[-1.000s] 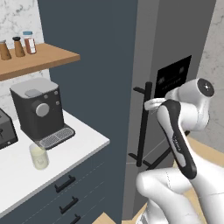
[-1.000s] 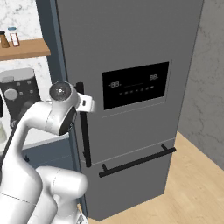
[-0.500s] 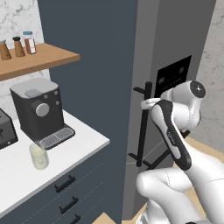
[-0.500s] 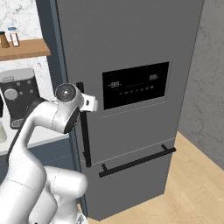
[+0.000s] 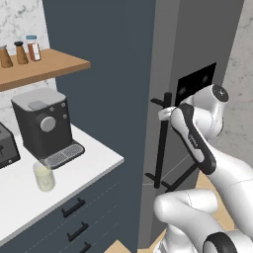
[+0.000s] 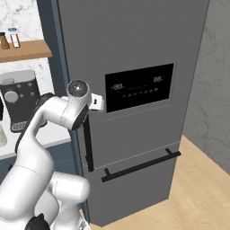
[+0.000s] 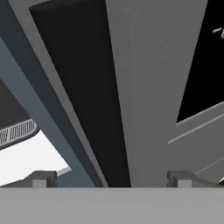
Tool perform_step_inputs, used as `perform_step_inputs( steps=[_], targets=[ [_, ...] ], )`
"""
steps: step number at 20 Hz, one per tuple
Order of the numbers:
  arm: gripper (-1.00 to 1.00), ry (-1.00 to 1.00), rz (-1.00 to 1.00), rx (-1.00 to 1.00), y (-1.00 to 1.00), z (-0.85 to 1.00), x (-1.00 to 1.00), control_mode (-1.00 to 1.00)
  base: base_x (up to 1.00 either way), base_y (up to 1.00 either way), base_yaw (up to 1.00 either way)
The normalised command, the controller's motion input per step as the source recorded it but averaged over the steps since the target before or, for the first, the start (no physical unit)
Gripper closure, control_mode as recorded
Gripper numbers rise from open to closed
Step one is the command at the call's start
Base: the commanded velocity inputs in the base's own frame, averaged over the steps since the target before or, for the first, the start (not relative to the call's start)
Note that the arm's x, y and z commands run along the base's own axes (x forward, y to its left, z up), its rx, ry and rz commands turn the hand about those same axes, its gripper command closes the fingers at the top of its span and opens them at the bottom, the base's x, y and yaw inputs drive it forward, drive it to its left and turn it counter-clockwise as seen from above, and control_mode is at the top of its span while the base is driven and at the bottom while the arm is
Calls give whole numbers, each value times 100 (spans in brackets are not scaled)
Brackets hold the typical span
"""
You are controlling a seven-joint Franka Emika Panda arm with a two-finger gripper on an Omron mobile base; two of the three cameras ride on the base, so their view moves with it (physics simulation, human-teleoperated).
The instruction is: Grab a lemon wedge from the fridge and one ice cube from the ice bowl, and put them in the glass of lemonade.
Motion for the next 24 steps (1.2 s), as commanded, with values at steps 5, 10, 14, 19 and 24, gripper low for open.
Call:
perform_step_inputs(
  steps=[5, 10, 14, 19, 24],
  targets=[
    [-100, 0, 5, 4, 0, -29, 20, -100, 0, 0, 0],
    [-100, -5, 3, 1, 0, -26, 21, -100, 0, 0, 0],
    [-100, -3, 2, 0, 6, -13, 25, -100, 0, 0, 0],
    [-100, 0, 0, 0, 10, -12, 24, -100, 0, 0, 0],
    [-100, 0, 0, 0, 13, -4, 28, -100, 0, 0, 0]
  ],
)
